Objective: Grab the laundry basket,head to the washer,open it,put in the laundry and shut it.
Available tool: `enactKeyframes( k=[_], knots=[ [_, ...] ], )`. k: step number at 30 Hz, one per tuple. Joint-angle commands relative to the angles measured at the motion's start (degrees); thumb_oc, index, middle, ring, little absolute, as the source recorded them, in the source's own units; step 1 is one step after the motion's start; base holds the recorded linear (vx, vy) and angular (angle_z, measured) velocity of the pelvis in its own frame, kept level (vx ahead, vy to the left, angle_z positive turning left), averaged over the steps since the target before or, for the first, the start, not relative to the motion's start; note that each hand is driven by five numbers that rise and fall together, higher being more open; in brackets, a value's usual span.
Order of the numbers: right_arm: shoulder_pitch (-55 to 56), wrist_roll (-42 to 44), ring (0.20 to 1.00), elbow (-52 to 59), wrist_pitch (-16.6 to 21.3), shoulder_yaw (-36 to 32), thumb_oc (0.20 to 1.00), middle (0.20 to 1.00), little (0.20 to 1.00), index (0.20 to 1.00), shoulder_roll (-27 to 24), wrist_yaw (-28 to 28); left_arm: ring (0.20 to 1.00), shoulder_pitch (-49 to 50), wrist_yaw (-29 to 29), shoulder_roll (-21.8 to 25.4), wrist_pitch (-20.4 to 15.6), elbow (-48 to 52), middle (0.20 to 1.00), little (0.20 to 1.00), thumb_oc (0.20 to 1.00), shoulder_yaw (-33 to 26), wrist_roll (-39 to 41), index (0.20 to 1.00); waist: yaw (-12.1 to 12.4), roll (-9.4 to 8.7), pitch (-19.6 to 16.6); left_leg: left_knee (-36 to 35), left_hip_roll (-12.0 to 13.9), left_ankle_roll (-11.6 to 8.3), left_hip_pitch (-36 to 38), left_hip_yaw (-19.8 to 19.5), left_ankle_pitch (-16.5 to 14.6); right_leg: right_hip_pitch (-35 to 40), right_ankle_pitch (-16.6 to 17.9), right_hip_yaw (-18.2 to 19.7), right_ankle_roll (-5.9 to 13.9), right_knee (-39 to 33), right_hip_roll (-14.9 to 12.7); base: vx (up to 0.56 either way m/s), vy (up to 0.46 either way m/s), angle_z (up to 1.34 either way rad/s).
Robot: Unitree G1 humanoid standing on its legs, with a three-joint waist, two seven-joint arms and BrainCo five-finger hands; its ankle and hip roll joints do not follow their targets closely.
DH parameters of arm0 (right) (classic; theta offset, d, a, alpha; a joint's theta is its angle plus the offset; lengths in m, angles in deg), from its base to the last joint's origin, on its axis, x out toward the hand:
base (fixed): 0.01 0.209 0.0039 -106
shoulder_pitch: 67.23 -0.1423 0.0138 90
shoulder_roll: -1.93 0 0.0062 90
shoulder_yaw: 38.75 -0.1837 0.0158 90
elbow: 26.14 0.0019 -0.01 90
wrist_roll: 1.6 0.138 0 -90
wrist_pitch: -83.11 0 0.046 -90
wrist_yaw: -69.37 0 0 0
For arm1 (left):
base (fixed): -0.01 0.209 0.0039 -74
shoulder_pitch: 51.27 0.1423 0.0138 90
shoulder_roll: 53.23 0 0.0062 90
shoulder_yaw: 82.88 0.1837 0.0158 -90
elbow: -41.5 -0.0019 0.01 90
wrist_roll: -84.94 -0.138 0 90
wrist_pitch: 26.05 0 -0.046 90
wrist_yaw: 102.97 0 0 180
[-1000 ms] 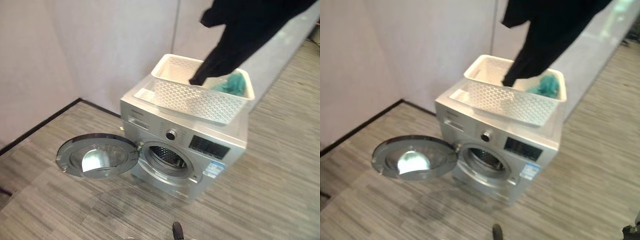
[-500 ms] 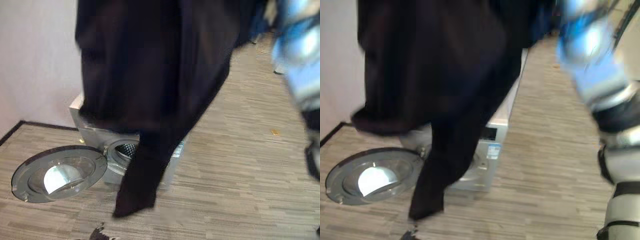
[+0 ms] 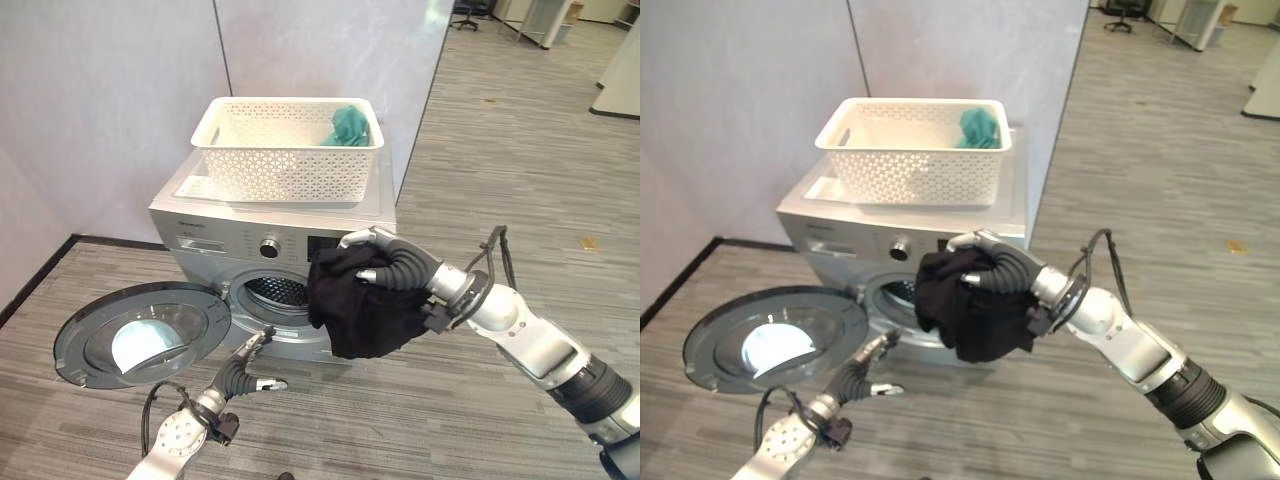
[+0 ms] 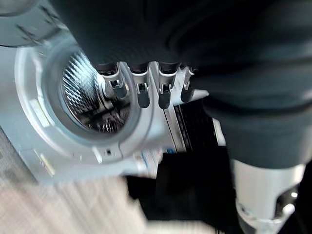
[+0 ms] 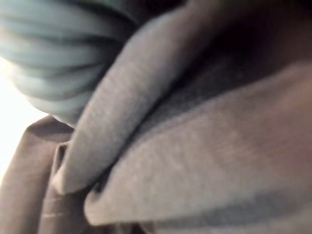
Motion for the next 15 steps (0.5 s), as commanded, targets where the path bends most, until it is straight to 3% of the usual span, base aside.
enactKeyframes(
  k=[1,2,4,6,9,11,15],
  knots=[
    [-6.0,4.9,0.2,3.5,1.3,0.1,0.2,0.2,0.2,0.2,0.3,0.3,1.0,-9.1,3.1,-0.7,-0.1,-3.8,1.0,1.0,1.0,7.3,-5.0,1.0,-0.7,-0.93,-1.6,0.6,-1.6,2.25,-0.7,-1.2,-4.9,-1.3,-5.2,-1.5,0.59,5.6,-1.3,0.03,-0.044,0.01],
    [-5.4,5.6,0.2,3.7,1.3,-0.6,0.2,0.2,0.2,0.2,1.0,-0.8,1.0,-13.5,3.2,-2.5,0.6,-7.0,1.0,1.0,1.0,11.0,-8.5,1.0,-1.9,-0.68,-1.4,0.5,-1.4,2.01,-0.6,-1.0,-4.7,-1.3,-5.2,-1.4,0.39,5.3,-1.1,-0.02,-0.036,0.01],
    [-5.3,5.6,0.2,3.8,1.3,-0.8,0.2,0.2,0.2,0.2,0.8,-0.8,1.0,-14.0,3.1,-2.8,0.4,-7.5,1.0,1.0,1.0,11.4,-8.6,1.0,-1.7,-0.62,-1.4,0.5,-1.3,1.99,-0.7,-1.0,-4.7,-1.3,-5.1,-1.5,0.38,5.2,-1.1,-0.01,-0.022,0.06],
    [-5.0,4.7,0.2,3.8,1.3,-2.5,0.2,0.2,0.2,0.2,2.7,-2.1,1.0,-19.6,2.5,-6.3,0.8,-12.2,1.0,1.0,1.0,16.1,-14.9,1.0,-3.0,0.0,-0.5,0.3,-1.2,1.8,-1.0,-0.4,-4.2,-1.9,-4.6,-0.9,0.37,4.8,-0.9,-0.02,-0.033,0.04],
    [-3.9,2.9,0.2,4.5,0.6,-4.9,0.2,0.2,0.2,0.2,4.4,-3.5,1.0,-23.8,-0.5,-12.0,3.5,-20.1,1.0,1.0,1.0,17.8,-20.7,1.0,-4.2,0.6,0.8,0.3,-1.1,1.69,-1.5,0.3,-4.1,-2.8,-4.5,0.1,0.25,4.5,-0.6,-0.03,-0.016,-0.14],
    [-2.4,0.5,0.2,5.2,-0.1,-7.2,0.2,0.2,0.2,0.2,5.3,-5.0,1.0,-26.8,-4.2,-18.5,6.0,-27.3,1.0,1.0,1.0,16.6,-21.2,1.0,-4.8,1.14,2.4,0.4,-1.1,1.62,-2.1,0.5,-3.8,-3.5,-4.4,0.7,0.0,4.3,-0.5,-0.06,-0.022,-0.09],
    [-1.8,-1.6,0.2,5.8,-0.7,-8.7,0.2,0.2,0.2,0.2,6.2,-7.0,1.0,-31.7,-7.5,-23.7,6.5,-31.3,1.0,1.0,1.0,17.2,-19.0,1.0,-5.5,1.8,4.7,0.5,-1.3,1.45,-3.1,0.0,-3.5,-4.4,-4.6,0.9,-0.32,4.5,-0.3,-0.08,-0.028,-0.07]
  ],
)
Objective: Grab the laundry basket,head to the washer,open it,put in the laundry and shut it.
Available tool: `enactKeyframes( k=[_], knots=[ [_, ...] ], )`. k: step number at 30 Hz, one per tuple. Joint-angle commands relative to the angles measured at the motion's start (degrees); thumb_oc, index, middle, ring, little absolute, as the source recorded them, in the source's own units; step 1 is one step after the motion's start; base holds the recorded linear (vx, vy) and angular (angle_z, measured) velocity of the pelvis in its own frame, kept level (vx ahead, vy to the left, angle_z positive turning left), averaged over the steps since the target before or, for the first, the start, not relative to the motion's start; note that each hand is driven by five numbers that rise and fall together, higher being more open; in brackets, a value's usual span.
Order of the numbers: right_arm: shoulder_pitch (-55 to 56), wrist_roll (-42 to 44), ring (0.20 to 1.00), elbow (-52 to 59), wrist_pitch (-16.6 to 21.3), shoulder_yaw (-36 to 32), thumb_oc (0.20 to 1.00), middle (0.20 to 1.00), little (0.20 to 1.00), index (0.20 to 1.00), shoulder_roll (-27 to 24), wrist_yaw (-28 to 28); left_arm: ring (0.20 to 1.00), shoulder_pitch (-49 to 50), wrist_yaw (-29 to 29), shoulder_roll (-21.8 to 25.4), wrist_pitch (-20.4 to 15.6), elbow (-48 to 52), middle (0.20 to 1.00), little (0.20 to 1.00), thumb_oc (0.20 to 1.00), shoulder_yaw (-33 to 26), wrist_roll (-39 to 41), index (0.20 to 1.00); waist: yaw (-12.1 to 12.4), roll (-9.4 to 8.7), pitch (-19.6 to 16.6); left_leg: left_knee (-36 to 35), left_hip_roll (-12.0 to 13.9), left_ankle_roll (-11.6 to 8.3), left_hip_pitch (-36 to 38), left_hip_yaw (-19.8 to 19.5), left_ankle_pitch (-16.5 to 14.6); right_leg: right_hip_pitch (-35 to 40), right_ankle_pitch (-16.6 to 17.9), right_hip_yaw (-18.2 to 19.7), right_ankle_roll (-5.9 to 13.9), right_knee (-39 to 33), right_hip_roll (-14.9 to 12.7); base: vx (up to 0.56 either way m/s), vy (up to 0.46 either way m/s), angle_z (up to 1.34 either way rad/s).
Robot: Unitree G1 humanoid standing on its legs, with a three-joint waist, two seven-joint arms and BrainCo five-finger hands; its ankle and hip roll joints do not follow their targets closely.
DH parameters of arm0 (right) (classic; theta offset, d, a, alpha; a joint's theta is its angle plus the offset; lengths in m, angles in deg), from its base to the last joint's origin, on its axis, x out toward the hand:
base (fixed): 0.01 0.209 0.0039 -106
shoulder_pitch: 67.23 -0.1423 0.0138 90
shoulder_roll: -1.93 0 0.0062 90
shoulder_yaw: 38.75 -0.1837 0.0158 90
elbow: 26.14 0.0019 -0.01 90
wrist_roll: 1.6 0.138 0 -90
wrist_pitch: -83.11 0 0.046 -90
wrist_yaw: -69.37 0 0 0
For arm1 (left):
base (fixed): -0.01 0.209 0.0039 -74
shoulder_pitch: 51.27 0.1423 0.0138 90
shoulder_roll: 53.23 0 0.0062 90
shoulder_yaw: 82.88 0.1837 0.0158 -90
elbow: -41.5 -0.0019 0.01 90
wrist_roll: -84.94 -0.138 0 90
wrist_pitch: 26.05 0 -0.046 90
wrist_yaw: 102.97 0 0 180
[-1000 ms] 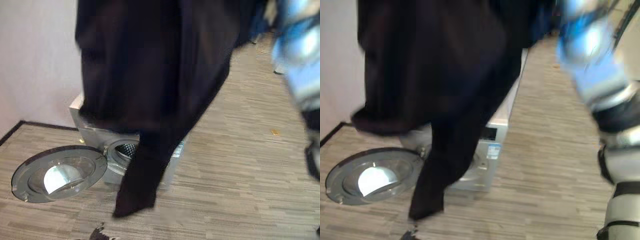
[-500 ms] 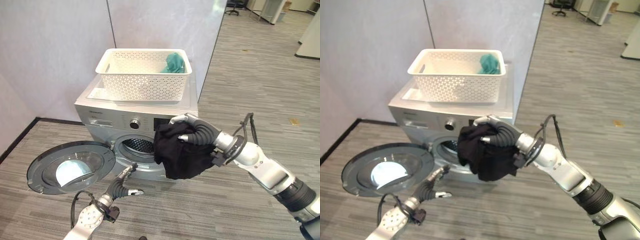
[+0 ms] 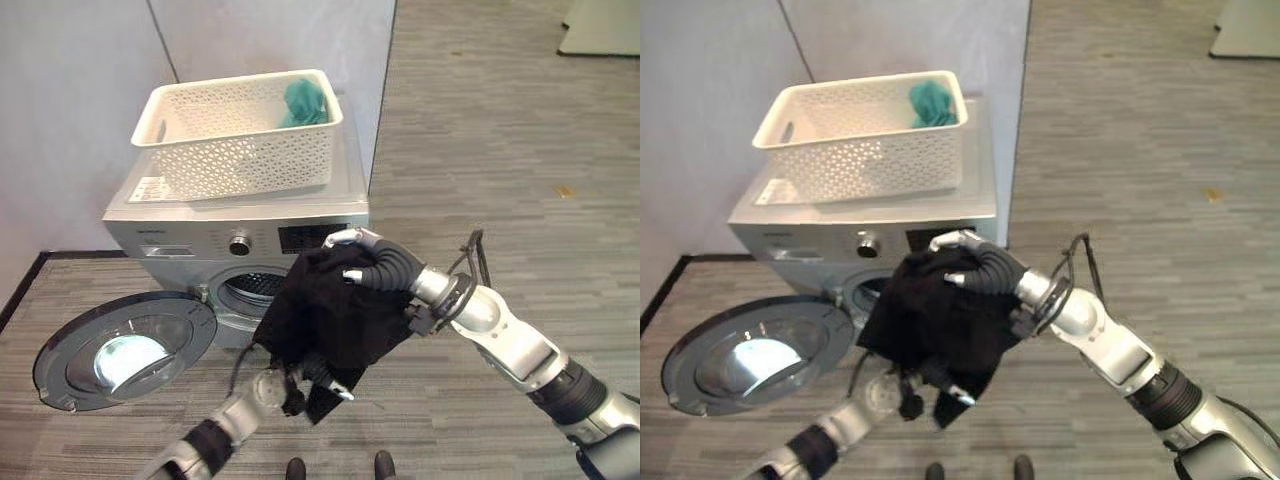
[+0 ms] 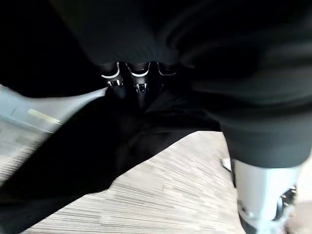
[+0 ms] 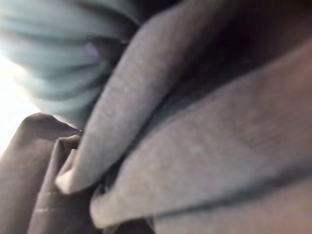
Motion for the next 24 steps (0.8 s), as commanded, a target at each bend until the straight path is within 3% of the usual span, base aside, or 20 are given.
enactKeyframes(
  k=[1,13,18,24],
  knots=[
    [-3.7,-1.7,0.2,6.0,2.5,-6.7,0.2,0.2,0.2,0.2,1.7,-4.7,1.0,-8.0,-4.4,-2.2,-0.2,-4.8,1.0,1.0,1.0,2.0,1.6,1.0,1.3,-1.29,0.7,0.8,-1.3,1.42,-1.8,-1.0,-3.4,-2.3,-4.7,0.0,-0.63,4.5,-0.2,-0.07,-0.028,-0.01],
    [1.7,-3.3,0.2,3.7,1.3,-10.9,0.2,0.2,0.2,0.2,0.8,-7.2,1.0,-12.0,-3.0,-3.5,0.2,7.3,1.0,1.0,1.0,4.6,14.6,1.0,0.7,0.77,1.1,0.3,-1.6,1.1,-2.5,-2.3,-2.3,-1.2,-3.9,-1.6,-1.05,2.3,-0.1,0.0,-0.017,0.08],
    [3.6,-3.2,0.2,3.3,1.2,-12.6,0.2,0.2,0.2,0.2,-0.4,-6.6,1.0,-10.1,-0.6,-0.9,0.2,10.2,1.0,1.0,1.0,5.2,13.8,1.0,1.1,0.85,0.4,0.3,-1.5,1.07,-2.2,-2.6,-2.5,-0.5,-3.8,-1.8,-1.03,1.6,0.0,0.01,-0.009,0.04],
    [7.4,-5.1,0.2,1.8,0.2,-18.5,0.2,0.2,0.2,0.2,-1.2,-5.8,1.0,5.3,6.8,8.2,1.6,14.8,1.0,1.0,1.0,2.0,10.6,1.0,3.0,0.8,-0.3,0.2,-1.1,1.02,-1.6,-3.1,-3.0,0.4,-4.1,-2.4,-1.22,1.0,0.2,0.02,-0.009,0.01]
  ],
)
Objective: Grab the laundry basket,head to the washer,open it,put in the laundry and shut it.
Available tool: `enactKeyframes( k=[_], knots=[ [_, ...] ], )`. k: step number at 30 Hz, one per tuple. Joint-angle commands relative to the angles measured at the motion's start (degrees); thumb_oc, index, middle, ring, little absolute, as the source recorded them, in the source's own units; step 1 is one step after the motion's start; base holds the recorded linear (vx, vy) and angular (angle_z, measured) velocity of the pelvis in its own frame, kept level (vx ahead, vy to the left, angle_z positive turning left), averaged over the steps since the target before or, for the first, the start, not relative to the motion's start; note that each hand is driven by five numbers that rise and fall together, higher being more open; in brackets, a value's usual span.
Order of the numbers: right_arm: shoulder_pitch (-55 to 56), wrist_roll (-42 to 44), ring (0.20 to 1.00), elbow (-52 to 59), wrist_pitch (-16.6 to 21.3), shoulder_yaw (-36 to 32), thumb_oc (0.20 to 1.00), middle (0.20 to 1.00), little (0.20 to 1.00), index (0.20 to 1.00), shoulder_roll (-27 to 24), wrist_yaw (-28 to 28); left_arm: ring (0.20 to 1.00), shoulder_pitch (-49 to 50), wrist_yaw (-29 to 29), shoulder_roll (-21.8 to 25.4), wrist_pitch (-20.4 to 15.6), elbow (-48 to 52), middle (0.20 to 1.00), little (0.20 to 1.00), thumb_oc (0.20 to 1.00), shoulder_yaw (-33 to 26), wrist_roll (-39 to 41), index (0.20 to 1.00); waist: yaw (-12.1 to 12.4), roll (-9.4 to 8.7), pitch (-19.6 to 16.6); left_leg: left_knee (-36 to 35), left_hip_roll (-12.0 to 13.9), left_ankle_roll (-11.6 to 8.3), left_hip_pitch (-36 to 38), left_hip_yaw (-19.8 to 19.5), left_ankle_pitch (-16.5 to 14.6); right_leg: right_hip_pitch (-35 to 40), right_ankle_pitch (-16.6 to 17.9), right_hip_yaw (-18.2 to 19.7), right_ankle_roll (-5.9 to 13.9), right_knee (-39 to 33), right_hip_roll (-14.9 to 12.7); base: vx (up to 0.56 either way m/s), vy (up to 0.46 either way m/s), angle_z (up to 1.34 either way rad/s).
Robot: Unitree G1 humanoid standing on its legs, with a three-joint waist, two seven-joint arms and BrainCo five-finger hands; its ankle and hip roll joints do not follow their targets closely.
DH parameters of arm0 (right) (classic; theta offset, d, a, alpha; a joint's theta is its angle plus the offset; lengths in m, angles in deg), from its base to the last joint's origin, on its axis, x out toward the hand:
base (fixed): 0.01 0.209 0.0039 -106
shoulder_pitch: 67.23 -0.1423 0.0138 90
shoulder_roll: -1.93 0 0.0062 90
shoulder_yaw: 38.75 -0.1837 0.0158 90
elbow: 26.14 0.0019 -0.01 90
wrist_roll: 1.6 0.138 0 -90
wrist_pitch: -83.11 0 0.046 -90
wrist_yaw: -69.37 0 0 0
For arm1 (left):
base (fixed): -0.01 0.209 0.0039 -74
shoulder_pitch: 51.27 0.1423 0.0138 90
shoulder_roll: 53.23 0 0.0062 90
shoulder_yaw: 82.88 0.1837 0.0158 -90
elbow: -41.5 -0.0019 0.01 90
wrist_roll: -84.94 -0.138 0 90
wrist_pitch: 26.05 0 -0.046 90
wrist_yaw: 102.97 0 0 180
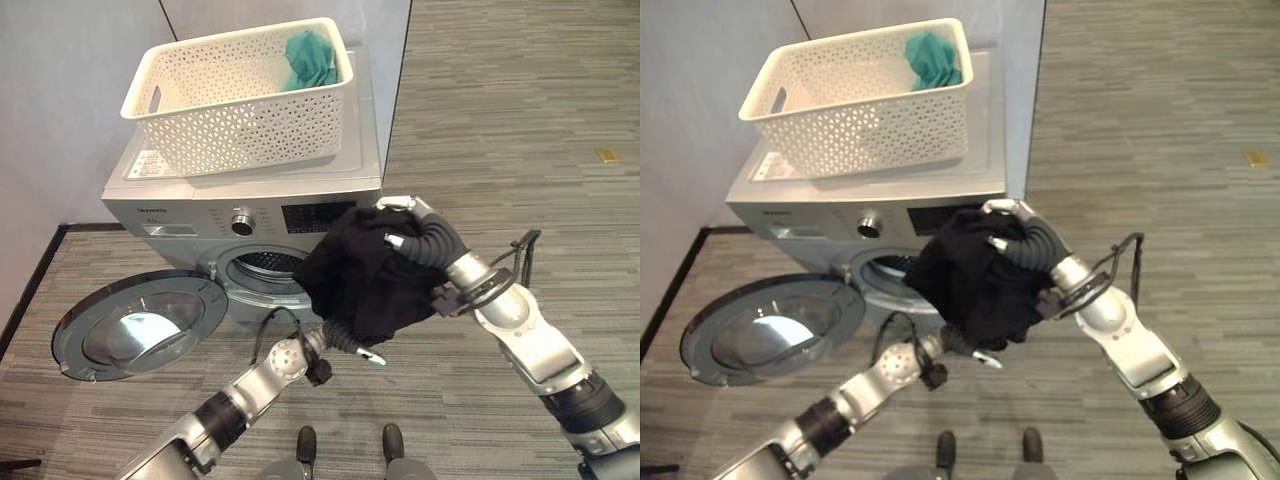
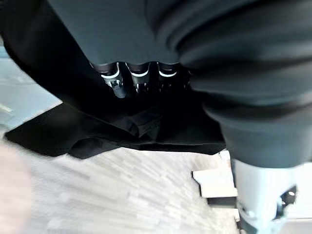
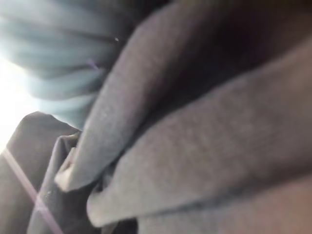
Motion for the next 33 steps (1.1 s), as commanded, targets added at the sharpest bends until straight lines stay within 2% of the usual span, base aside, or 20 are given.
enactKeyframes(
  k=[1,4,7,10,13,17,18,19,20,24,26,33],
  knots=[
    [0.8,-1.3,0.2,2.7,1.5,-5.4,0.2,0.2,0.2,0.2,-1.9,-1.0,1.0,3.9,3.6,0.2,-0.4,-3.4,1.0,1.0,1.0,-0.1,-2.6,1.0,2.3,-1.9,-3.9,0.2,-1.3,1.73,-0.1,-1.0,-3.7,0.6,-4.1,-0.3,-0.87,1.3,-0.1,0.01,-0.009,0.03],
    [1.2,-1.8,0.2,2.4,1.5,-6.7,0.2,0.2,0.2,0.2,-1.5,-1.7,1.0,6.1,3.5,-0.1,-0.3,-5.2,1.0,1.0,1.0,-1.1,-3.3,1.0,2.6,-2.09,-4.0,0.2,-1.3,1.7,-0.3,-1.4,-3.6,0.7,-4.3,-0.8,-1.02,1.4,-0.1,0.01,-0.019,0.1],
    [1.5,-2.9,0.2,2.5,1.7,-8.2,0.2,0.2,0.2,0.2,-0.2,-2.5,1.0,7.4,1.8,-0.7,-0.9,-11.7,1.0,1.0,1.0,-1.1,-10.1,1.0,2.9,-2.55,-4.4,0.2,-1.3,1.64,-0.4,-1.7,-3.8,0.9,-4.5,-1.3,-1.12,1.3,-0.1,0.02,-0.012,0.26],
    [2.2,-3.3,0.2,3.2,2.0,-9.2,0.2,0.2,0.2,0.2,0.8,-2.8,1.0,8.2,-0.3,-1.6,-0.9,-16.1,1.0,1.0,1.0,-2.5,-13.2,1.0,3.1,-2.85,-4.7,0.2,-1.4,1.64,-0.5,-2.1,-3.9,1.0,-4.7,-1.5,-1.3,1.3,0.0,0.02,-0.009,0.05],
    [3.4,-3.6,0.2,4.1,2.2,-9.8,0.2,0.2,0.2,0.2,1.2,-2.7,1.0,8.8,-2.2,-1.1,-1.3,-16.4,1.0,1.0,1.0,-4.5,-15.2,1.0,3.3,-3.1,-4.9,0.2,-1.4,1.58,-0.6,-2.3,-3.8,1.0,-4.9,-1.9,-1.47,1.4,0.0,0.02,-0.007,0.08],
    [5.4,-3.3,0.2,5.4,2.9,-10.1,0.2,0.2,0.2,0.2,2.5,-2.3,1.0,8.1,-7.0,-1.2,-1.9,-17.5,1.0,1.0,1.0,-8.3,-17.3,1.0,3.6,-3.93,-5.1,0.2,-1.4,1.44,-0.8,-2.8,-3.8,1.2,-5.0,-2.6,-1.58,1.3,0.0,0.02,-0.018,0.05],
    [5.7,-2.4,0.2,6.0,3.5,-9.4,0.2,0.2,0.2,0.2,3.1,-2.0,1.0,6.7,-10.1,-2.2,-2.1,-20.0,1.0,1.0,1.0,-9.7,-18.8,1.0,3.6,-4.42,-5.3,0.2,-1.3,1.34,-0.6,-2.9,-4.3,1.5,-5.5,-2.8,-1.64,1.1,0.1,0.0,0.0,0.0],
    [5.6,-2.4,0.2,6.0,3.5,-9.4,0.2,0.2,0.2,0.2,3.0,-2.0,1.0,6.6,-10.3,-2.3,-2.2,-20.3,1.0,1.0,1.0,-9.7,-18.9,1.0,3.5,-4.4,-5.1,0.2,-1.3,1.35,-0.8,-2.8,-3.8,1.2,-5.1,-2.8,-1.65,1.3,0.1,0.03,-0.037,0.02],
    [5.5,-1.3,0.2,6.9,4.2,-8.3,0.2,0.2,0.2,0.2,3.0,-1.3,1.0,4.3,-14.3,-3.3,-1.7,-24.3,1.0,1.0,1.0,-11.6,-21.2,1.0,3.4,-5.07,-5.2,0.2,-1.2,1.22,-0.6,-3.0,-4.3,1.5,-5.6,-2.7,-1.73,1.1,0.2,0.0,0.0,0.0],
    [4.3,0.0,0.2,7.1,4.9,-6.6,0.2,0.2,0.2,0.2,2.9,-1.4,1.0,1.1,-18.9,-5.6,-1.3,-30.4,1.0,1.0,1.0,-13.8,-21.1,1.0,3.0,-5.59,-5.0,0.2,-1.0,1.05,-0.6,-2.7,-4.3,1.3,-5.7,-2.6,-1.82,1.3,0.4,0.0,0.0,0.0],
    [2.5,1.4,0.2,7.1,5.2,-4.1,0.2,0.2,0.2,0.2,3.0,-1.5,1.0,-1.1,-21.7,-7.1,-0.9,-33.9,1.0,1.0,1.0,-15.5,-18.2,1.0,2.6,-5.96,-4.9,0.2,-0.8,0.91,-0.5,-2.4,-4.3,1.2,-5.6,-2.2,-1.86,1.3,0.6,0.0,0.0,0.0],
    [-0.5,3.8,0.2,7.5,5.6,-0.3,0.2,0.2,0.2,0.2,2.8,-1.9,1.0,-5.1,-23.0,-8.7,-1.0,-32.4,1.0,1.0,1.0,-15.2,-12.3,1.0,2.1,-6.25,-4.5,0.2,-0.5,0.73,-0.5,-2.0,-4.1,1.0,-5.6,-2.1,-1.84,1.4,0.8,0.0,0.0,0.0]
  ],
)
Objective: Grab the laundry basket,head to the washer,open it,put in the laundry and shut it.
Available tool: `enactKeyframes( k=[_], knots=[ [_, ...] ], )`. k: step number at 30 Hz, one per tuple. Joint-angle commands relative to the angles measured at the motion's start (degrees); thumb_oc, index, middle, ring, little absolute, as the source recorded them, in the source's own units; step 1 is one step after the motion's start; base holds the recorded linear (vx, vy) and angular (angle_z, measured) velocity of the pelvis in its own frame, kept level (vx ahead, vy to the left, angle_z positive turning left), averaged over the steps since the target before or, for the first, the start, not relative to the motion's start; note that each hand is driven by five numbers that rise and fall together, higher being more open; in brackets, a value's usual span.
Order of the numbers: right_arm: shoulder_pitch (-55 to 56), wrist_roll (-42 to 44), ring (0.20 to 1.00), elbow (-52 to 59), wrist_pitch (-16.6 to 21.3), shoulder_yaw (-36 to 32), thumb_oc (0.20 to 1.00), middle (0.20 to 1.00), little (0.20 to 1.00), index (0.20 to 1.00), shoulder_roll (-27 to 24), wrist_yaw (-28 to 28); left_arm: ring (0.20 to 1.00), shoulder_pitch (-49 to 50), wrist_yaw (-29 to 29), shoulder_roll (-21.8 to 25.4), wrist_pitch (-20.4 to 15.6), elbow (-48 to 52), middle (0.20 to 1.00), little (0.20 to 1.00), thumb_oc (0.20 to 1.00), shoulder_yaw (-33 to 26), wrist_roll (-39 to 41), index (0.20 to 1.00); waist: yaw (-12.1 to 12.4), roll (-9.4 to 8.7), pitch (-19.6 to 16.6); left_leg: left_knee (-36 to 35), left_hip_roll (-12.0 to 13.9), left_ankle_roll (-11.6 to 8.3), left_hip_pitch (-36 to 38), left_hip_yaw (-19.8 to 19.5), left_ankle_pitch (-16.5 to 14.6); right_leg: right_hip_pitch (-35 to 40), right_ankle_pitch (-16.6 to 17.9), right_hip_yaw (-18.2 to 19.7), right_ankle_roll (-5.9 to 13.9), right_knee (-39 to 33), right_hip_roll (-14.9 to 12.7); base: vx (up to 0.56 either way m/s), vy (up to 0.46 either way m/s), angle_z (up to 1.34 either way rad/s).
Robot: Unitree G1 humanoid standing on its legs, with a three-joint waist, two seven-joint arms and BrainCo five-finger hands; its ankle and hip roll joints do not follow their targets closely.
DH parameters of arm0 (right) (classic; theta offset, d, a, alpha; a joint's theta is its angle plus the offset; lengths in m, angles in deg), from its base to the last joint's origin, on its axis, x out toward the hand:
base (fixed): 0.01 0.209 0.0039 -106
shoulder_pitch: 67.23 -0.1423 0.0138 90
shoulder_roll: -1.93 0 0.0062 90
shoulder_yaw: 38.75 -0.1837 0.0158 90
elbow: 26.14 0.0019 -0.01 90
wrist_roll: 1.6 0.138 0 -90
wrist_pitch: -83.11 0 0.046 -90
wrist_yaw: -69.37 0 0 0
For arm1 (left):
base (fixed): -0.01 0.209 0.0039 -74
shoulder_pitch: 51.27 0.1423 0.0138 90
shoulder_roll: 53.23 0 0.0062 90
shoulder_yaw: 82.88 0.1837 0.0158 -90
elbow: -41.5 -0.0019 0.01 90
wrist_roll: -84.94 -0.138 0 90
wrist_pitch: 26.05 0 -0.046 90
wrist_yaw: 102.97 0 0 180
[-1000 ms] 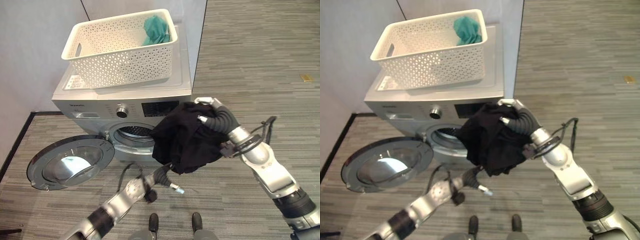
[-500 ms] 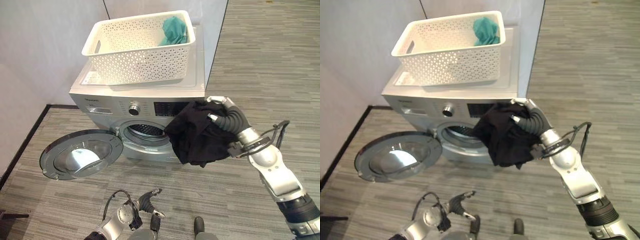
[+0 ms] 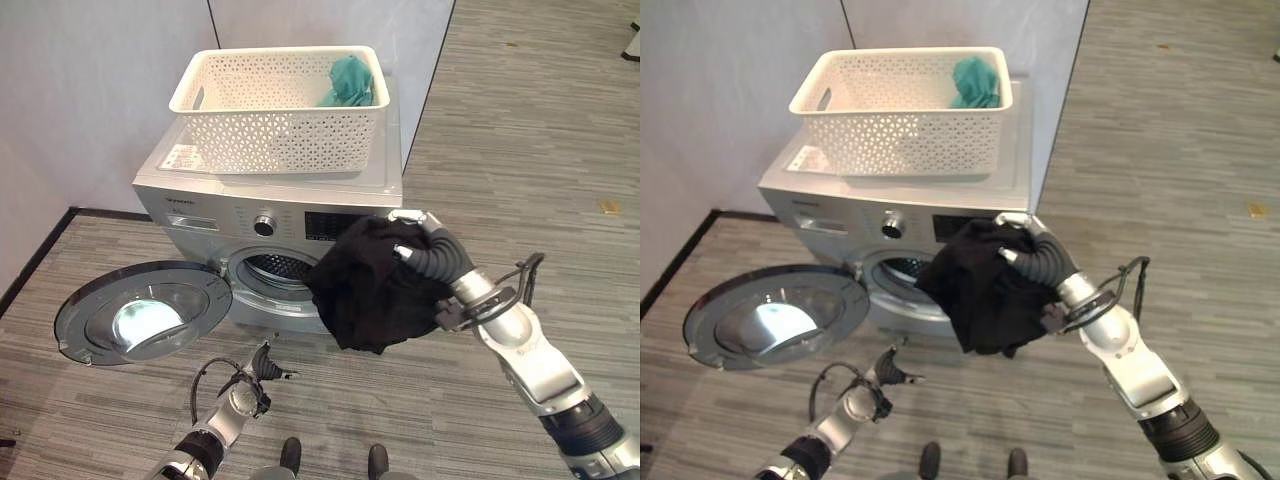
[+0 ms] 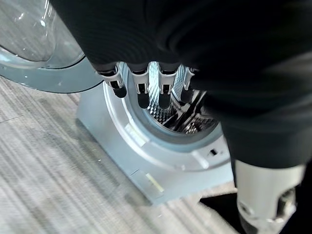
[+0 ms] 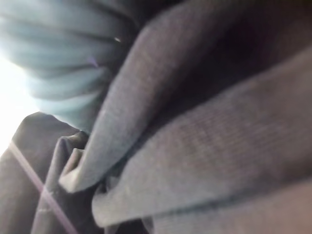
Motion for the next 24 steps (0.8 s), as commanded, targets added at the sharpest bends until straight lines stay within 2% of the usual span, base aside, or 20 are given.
enactKeyframes(
  k=[1,4,5,9,17,20,24],
  knots=[
    [-5.5,3.5,0.2,4.2,5.1,-1.5,0.2,0.2,0.2,0.2,-0.1,-1.2,1.0,-6.6,-2.2,-1.1,-2.1,-0.2,1.0,1.0,1.0,2.0,4.6,1.0,0.7,-1.91,-1.7,0.2,-0.5,1.06,-0.4,1.0,-4.6,-0.4,-4.6,0.8,-1.58,1.5,0.8,0.0,0.0,0.0],
    [-6.2,3.9,0.2,3.6,5.1,-1.2,0.2,0.2,0.2,0.2,0.0,-2.0,1.0,-8.1,-2.2,0.4,-2.4,6.7,1.0,1.0,1.0,2.2,6.1,1.0,0.6,-1.89,-1.5,0.2,-0.5,1.02,-0.5,0.9,-4.6,-0.3,-4.6,0.7,-1.57,1.3,0.8,0.0,0.0,0.0],
    [-6.5,3.9,0.2,3.2,5.1,-1.7,0.2,0.2,0.2,0.2,0.0,-2.3,1.0,-8.9,-2.3,2.6,-2.6,13.2,1.0,1.0,1.0,1.4,5.9,1.0,0.7,-1.81,-1.4,0.2,-0.5,1.01,-0.5,0.9,-4.6,-0.3,-4.5,0.6,-1.52,1.2,0.8,-0.04,0.007,0.0],
    [-7.0,3.5,0.2,2.0,4.7,-1.9,0.2,0.2,0.2,0.2,1.1,-2.5,1.0,-8.7,-0.6,4.9,-3.4,21.9,1.0,1.0,1.0,-0.4,8.2,1.0,0.7,-1.75,-1.4,0.2,-0.6,1.05,-0.8,1.0,-4.2,-0.7,-3.9,0.8,-1.53,1.1,0.8,0.0,0.0,0.0],
    [-7.1,3.5,0.2,1.7,4.1,-1.7,0.2,0.2,0.2,0.2,1.9,-1.9,1.0,-7.6,4.0,4.5,-4.1,28.4,1.0,1.0,1.0,0.7,14.9,1.0,0.7,-1.46,-2.0,0.2,-0.7,1.2,-0.6,0.9,-4.2,-0.1,-4.0,0.5,-1.63,1.0,0.7,0.0,0.0,0.0],
    [-7.7,4.1,0.2,0.6,3.7,-1.6,0.2,0.2,0.2,0.2,2.0,-2.0,1.0,-6.5,8.4,5.0,-3.8,32.5,1.0,1.0,1.0,3.9,20.0,1.0,0.7,-0.94,-2.3,0.2,-0.8,1.31,-0.6,0.8,-4.3,-0.1,-3.9,0.3,-1.54,1.0,0.6,0.0,0.0,0.0],
    [-8.0,4.1,0.2,0.5,3.0,-2.1,0.2,0.2,0.2,0.2,2.1,-1.4,1.0,-5.3,12.2,6.7,-2.7,34.6,1.0,1.0,1.0,7.0,18.9,1.0,1.0,-0.41,-2.6,0.2,-0.9,1.45,-0.3,0.8,-4.5,0.0,-3.9,0.3,-1.47,0.9,0.4,0.0,0.0,0.0]
  ],
)
